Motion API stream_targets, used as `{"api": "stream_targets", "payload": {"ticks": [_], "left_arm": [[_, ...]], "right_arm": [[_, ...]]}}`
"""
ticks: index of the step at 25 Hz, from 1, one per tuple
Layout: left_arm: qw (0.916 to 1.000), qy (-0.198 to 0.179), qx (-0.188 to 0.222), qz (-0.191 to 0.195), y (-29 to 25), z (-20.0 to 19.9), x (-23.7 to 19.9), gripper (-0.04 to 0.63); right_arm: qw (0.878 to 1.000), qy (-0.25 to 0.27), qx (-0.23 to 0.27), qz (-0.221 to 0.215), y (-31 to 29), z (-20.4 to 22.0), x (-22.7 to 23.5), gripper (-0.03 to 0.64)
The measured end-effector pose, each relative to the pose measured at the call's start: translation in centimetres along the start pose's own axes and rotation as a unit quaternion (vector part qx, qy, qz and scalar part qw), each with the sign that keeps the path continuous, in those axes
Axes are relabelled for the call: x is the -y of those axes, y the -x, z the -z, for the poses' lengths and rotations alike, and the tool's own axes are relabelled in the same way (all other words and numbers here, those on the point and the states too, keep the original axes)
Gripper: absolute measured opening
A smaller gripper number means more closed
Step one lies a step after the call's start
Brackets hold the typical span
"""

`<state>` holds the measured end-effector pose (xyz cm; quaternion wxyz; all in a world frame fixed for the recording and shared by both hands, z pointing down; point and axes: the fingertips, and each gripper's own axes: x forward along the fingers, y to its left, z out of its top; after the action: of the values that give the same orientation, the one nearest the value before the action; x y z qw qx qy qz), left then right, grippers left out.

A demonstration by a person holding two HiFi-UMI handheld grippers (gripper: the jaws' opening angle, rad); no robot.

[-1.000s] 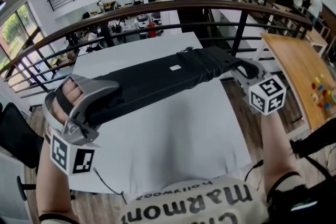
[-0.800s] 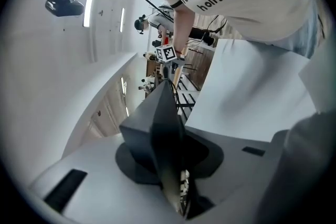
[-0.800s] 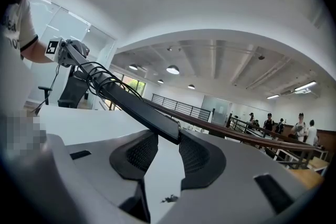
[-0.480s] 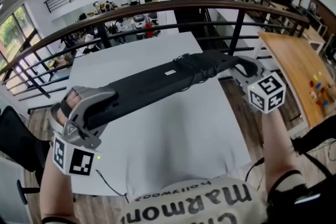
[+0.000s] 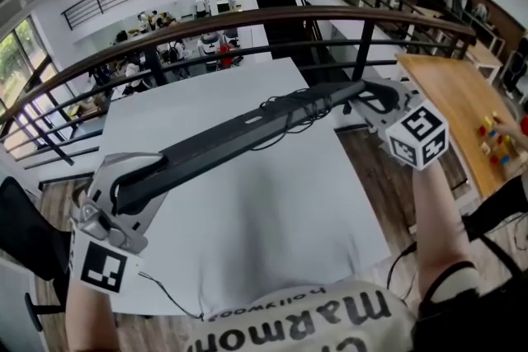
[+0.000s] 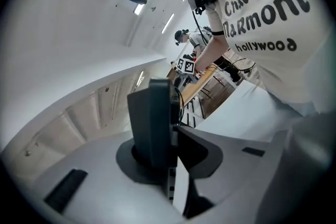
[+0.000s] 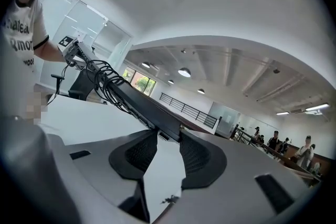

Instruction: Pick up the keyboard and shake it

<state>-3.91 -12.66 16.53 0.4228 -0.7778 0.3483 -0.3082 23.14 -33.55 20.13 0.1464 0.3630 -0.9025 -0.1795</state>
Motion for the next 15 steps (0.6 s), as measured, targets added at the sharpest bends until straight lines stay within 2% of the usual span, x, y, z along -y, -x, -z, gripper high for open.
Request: {"api": "stream_targets", "payload": {"ticks": [2, 6, 8, 15], "left_arm": [[1.0000, 0.008, 0.004, 0.002, 0.1, -0.1, -0.2, 0.069], [0.9971, 0.073, 0.018, 0.005, 0.9, -0.3, -0.3, 0.072], [0.9952, 0.094, 0.027, 0.000, 1.6, -0.5, -0.4, 0.072], [0.9933, 0.100, 0.055, -0.019, 2.4, -1.7, -0.9, 0.074]], "right_arm": [[1.000, -0.005, 0.003, -0.002, 0.1, -0.1, -0.1, 0.155], [1.000, -0.010, 0.009, -0.015, 0.5, -0.5, -0.4, 0.158], [1.000, -0.004, 0.012, -0.020, 0.8, -1.0, -0.6, 0.160], [0.999, 0.004, 0.031, -0.018, 1.5, -2.5, -0.4, 0.164]]}}
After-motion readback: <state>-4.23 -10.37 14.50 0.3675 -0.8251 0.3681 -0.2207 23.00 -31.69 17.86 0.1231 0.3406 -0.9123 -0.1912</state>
